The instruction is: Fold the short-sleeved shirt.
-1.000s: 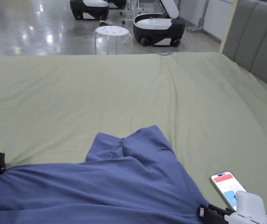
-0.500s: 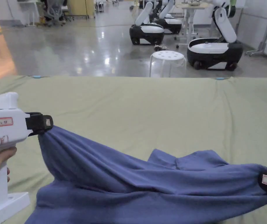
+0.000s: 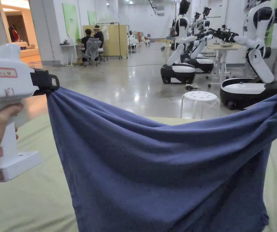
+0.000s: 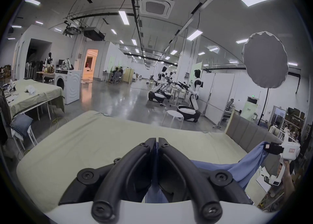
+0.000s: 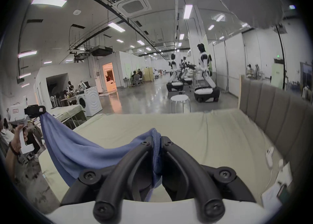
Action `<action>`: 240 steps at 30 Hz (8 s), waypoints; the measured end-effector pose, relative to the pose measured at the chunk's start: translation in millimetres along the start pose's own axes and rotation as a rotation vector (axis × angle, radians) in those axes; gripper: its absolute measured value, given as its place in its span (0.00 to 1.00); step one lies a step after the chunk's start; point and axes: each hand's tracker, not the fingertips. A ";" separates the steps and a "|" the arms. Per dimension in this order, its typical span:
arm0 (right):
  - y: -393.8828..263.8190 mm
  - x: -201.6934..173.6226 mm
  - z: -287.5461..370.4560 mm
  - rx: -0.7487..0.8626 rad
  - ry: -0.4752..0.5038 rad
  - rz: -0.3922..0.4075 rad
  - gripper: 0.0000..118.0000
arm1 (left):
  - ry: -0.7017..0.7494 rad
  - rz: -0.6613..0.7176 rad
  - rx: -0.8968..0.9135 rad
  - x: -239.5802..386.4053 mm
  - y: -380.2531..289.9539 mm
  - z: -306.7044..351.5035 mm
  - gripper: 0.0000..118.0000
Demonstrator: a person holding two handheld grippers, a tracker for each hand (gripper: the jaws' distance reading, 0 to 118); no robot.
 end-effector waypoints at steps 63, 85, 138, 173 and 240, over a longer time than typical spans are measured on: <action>-353.1 15.2 135.3 -0.464 -0.179 -0.204 0.60 | 0.092 0.212 -0.384 -54.2 -360.0 155.8 0.60; -267.4 -28.3 160.8 -0.154 -0.081 -0.159 0.00 | 0.032 -0.068 -0.058 69.1 -312.6 189.2 0.03; -273.3 -11.6 143.5 -0.266 -0.146 -0.195 0.00 | 0.238 0.021 -0.576 -35.7 -379.3 114.8 0.12; -225.1 151.8 -154.0 -0.533 -0.292 -0.331 0.01 | 0.237 0.062 -0.532 -39.3 -367.8 110.9 0.07; -123.2 164.9 -7.6 -0.157 -0.121 -0.194 0.01 | 0.105 0.170 -0.174 -89.8 -191.1 35.5 0.06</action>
